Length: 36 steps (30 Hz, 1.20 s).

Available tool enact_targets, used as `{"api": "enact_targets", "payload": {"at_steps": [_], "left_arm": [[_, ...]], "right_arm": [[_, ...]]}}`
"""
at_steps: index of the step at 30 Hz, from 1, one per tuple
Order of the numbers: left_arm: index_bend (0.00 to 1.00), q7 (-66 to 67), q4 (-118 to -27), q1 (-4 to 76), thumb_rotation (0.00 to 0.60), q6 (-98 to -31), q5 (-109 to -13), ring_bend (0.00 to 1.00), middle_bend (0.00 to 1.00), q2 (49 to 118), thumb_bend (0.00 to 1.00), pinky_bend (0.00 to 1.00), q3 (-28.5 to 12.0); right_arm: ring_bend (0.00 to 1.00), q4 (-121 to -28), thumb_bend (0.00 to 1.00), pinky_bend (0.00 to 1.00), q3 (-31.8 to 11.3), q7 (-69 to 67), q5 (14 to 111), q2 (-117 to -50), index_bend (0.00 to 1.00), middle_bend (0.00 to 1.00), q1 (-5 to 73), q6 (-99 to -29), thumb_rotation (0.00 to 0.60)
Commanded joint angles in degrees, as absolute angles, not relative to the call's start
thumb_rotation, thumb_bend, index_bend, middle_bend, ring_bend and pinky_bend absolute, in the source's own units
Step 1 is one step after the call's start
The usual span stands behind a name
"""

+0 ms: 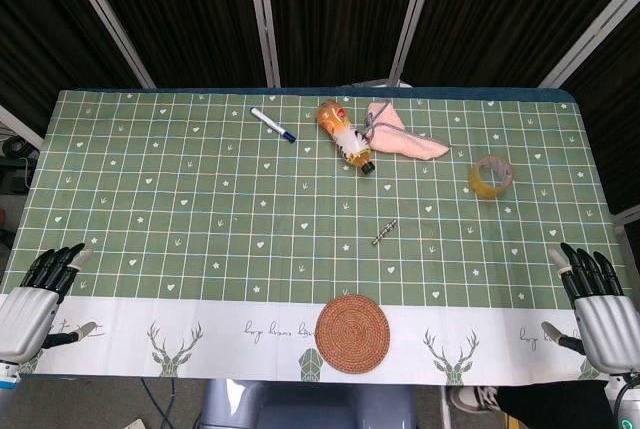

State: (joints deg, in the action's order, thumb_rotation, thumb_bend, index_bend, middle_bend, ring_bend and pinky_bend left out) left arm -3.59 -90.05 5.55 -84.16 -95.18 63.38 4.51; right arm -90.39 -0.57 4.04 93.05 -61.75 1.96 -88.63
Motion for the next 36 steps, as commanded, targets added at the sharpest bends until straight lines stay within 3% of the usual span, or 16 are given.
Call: {"api": "enact_targets", "payload": {"at_steps": [1,22,29,36], "left_arm": [[0.0,-3.61,-90.07,5.55,0.6,-84.16,-95.17,0.0,0.0,63.36,0.01,0.0,4.51],[0.0,-4.12,-89.87,5.62,0.6,-84.39,-95.54,0.0,0.0,63.33,0.01,0.0,4.51],[0.0,-3.97,-89.99,5.66,0.6,-84.53,-95.85,0.0,0.0,63.35,0.01,0.0,4.55],[0.0,-5.02,-90.1,5.8,0.6,-84.38,-95.57,0.0,0.0,63.1,0.01,0.0,4.43]], "right_arm": [[0.0,-90.38,0.02,0.0,-0.58,4.03,93.03,-61.75,0.0,0.0,1.96,-88.61,0.6],[0.0,-91.61,0.02,0.0,-1.47,4.14,93.4,-62.03,0.0,0.0,3.07,-88.31,0.6],[0.0,-95.35,0.0,0.0,-3.83,7.93,93.65,-62.98,0.01,0.0,7.52,-84.19,0.6],[0.0,-99.47,0.0,0.0,-7.54,15.85,90.02,-68.65,0.01,0.0,14.33,-76.5,0.6]]}}
